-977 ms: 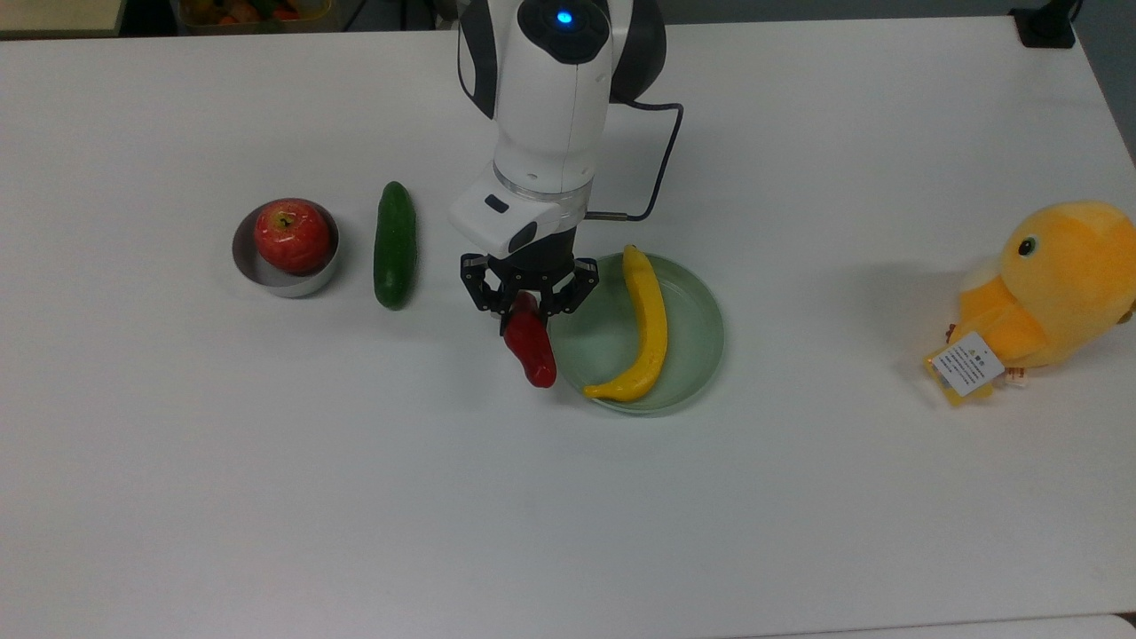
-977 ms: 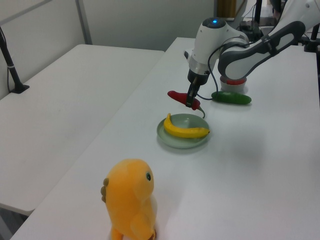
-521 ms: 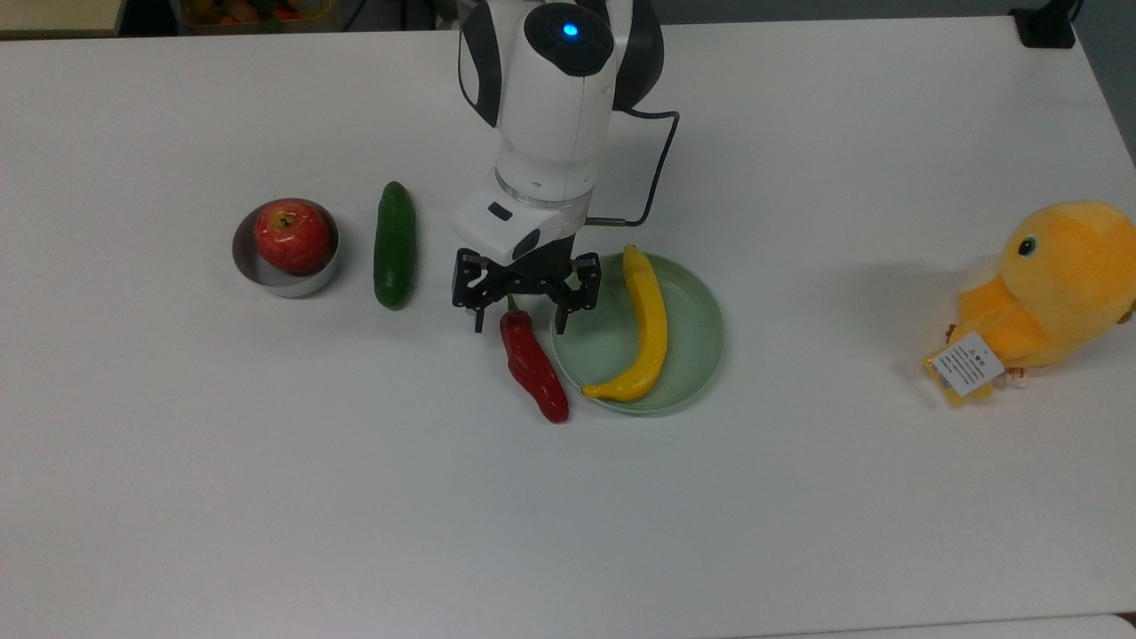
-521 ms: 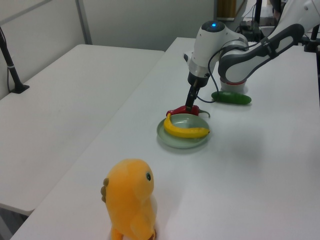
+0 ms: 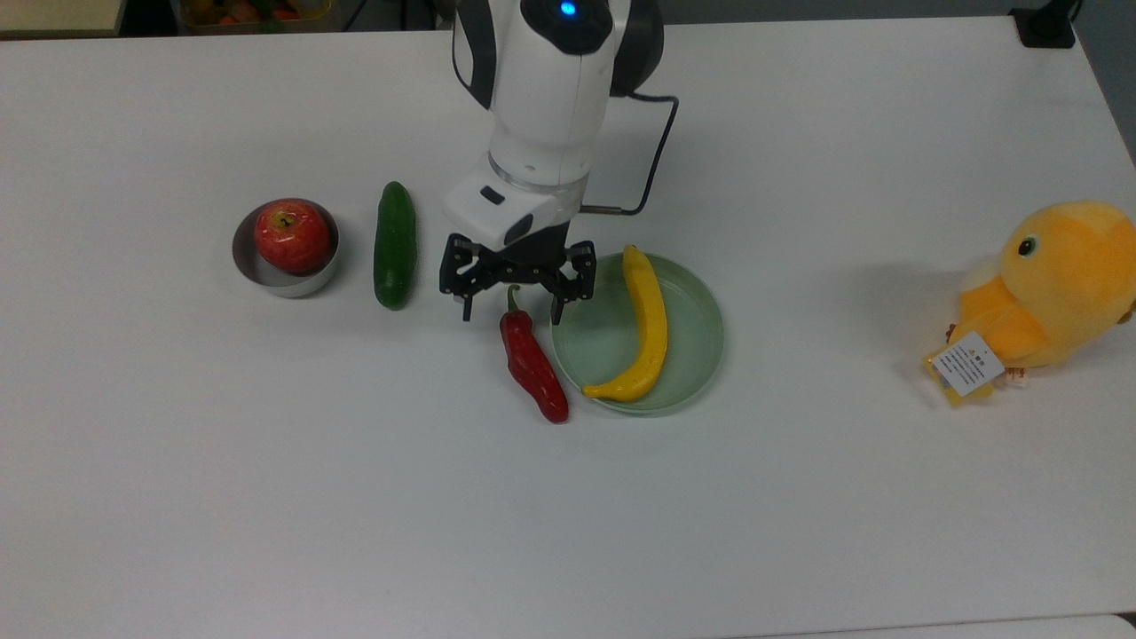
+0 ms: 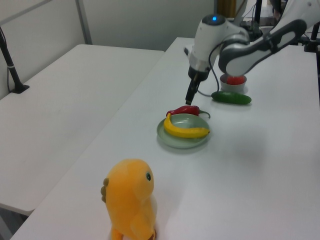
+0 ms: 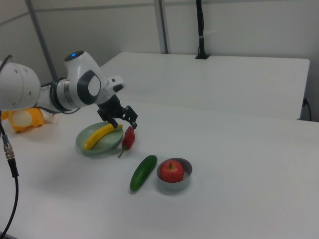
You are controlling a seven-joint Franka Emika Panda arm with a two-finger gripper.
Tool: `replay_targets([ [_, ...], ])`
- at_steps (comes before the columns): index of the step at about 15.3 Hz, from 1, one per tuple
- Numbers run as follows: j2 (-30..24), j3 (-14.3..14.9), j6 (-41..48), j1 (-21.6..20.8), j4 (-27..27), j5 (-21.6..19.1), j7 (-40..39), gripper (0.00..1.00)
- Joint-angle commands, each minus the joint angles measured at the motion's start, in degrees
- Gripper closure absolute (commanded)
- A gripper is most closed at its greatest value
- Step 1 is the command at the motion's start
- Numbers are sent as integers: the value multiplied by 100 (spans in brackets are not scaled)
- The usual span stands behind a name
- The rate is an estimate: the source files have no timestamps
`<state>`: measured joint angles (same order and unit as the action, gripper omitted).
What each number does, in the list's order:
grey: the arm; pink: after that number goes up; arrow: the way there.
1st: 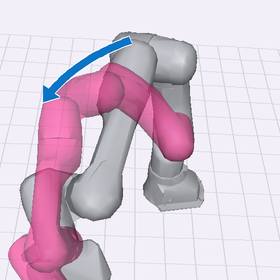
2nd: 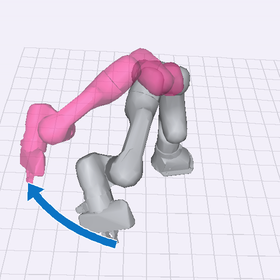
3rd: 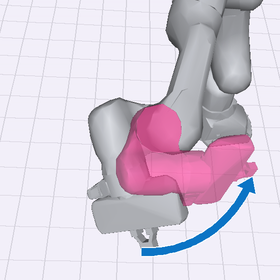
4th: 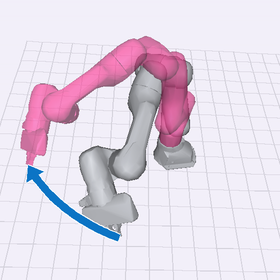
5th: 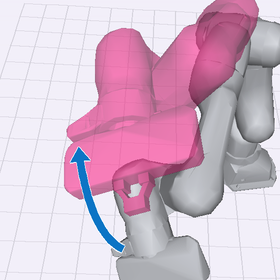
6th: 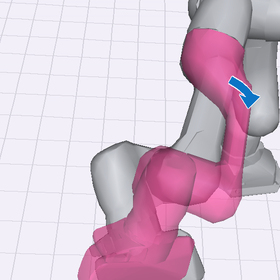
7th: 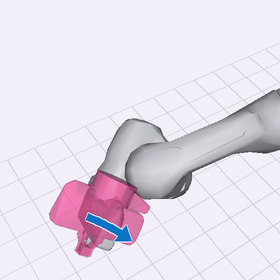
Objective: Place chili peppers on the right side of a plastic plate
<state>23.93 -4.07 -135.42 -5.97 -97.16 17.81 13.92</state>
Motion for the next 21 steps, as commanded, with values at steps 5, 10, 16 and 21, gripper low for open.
replay_targets([
  [5, -1144, 20, 1667, 35, -93, -1295, -381, 0],
  [10, -1881, 99, 2703, 61, -285, -1807, -355, 0],
  [16, -2288, 301, 2810, -211, -647, -1965, -302, 0],
  [21, -2340, 372, 2793, -238, -655, -1965, -372, 0],
])
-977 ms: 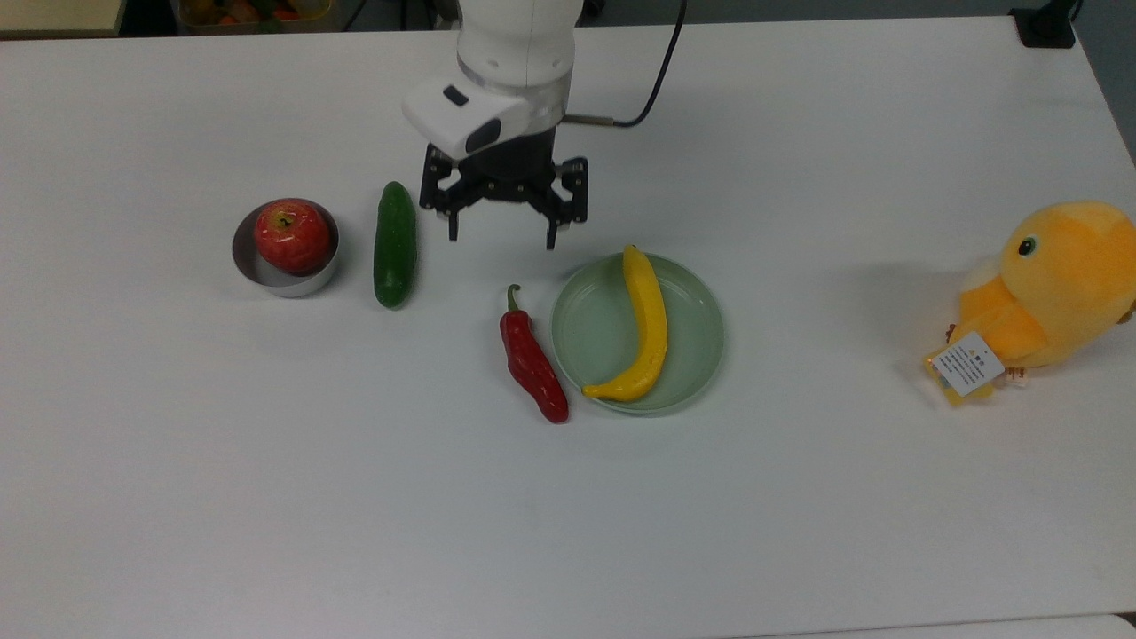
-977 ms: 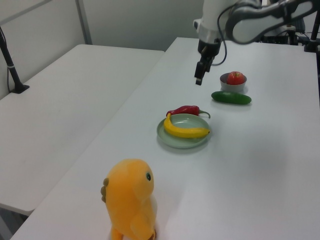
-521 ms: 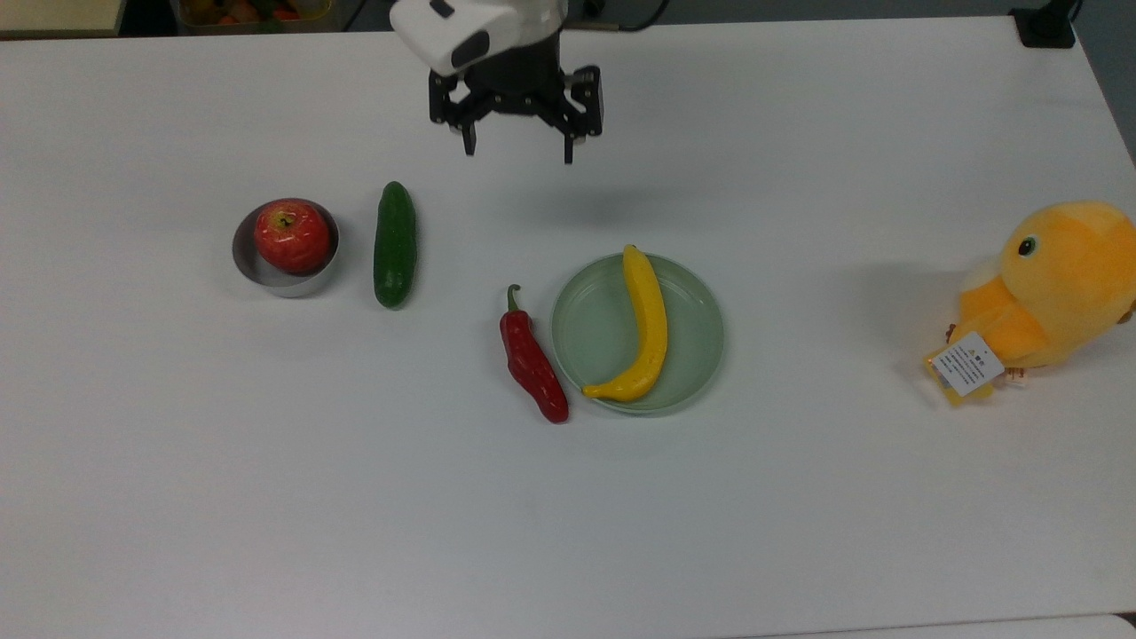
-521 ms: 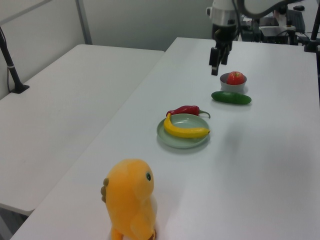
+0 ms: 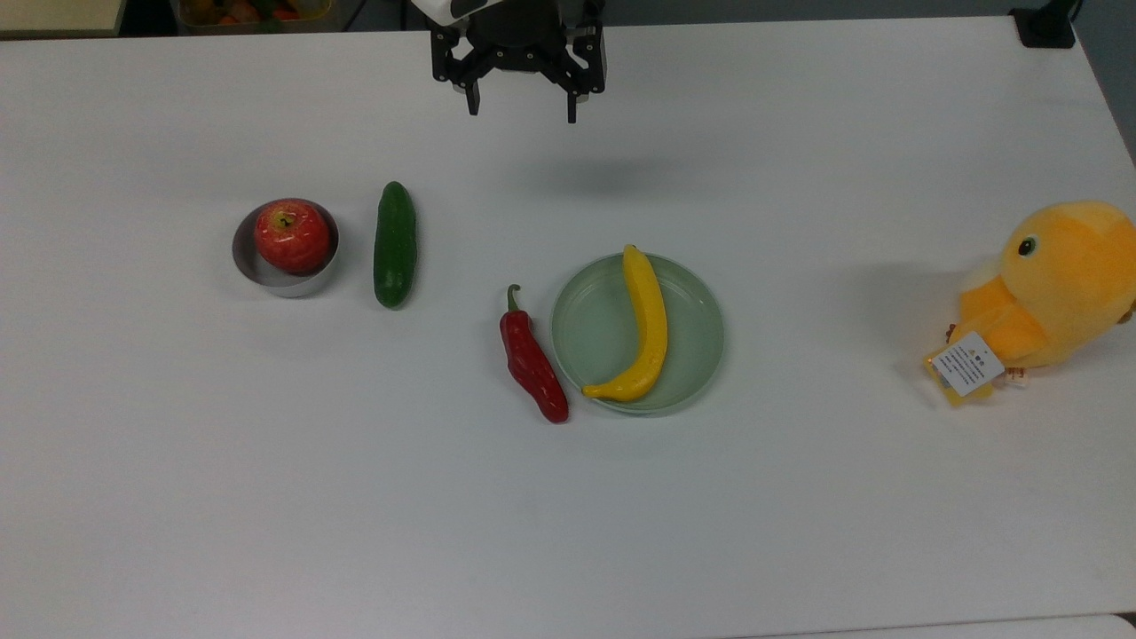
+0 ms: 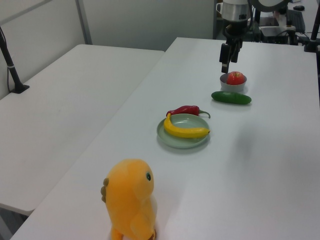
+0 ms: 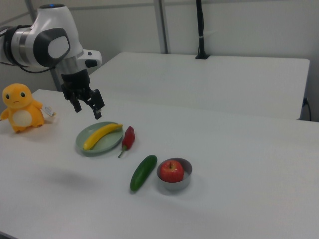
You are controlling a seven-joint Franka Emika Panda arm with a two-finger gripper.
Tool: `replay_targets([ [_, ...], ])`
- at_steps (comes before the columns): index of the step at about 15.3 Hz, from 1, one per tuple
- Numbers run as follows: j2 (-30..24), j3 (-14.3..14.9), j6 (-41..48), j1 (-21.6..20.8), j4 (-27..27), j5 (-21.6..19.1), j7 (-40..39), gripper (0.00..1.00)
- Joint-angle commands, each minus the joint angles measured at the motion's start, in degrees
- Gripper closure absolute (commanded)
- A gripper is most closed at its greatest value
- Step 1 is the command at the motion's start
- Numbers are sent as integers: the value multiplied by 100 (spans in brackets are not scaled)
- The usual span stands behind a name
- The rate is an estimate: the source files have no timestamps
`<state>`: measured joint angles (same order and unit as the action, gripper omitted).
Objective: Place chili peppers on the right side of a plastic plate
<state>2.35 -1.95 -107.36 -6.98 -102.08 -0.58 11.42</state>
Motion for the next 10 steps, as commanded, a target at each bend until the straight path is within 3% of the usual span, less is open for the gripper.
replay_targets([
  [1, -182, 169, -22, -146, -172, -126, -96, 0],
  [10, -244, 301, -57, -365, -295, -126, -140, 0],
])
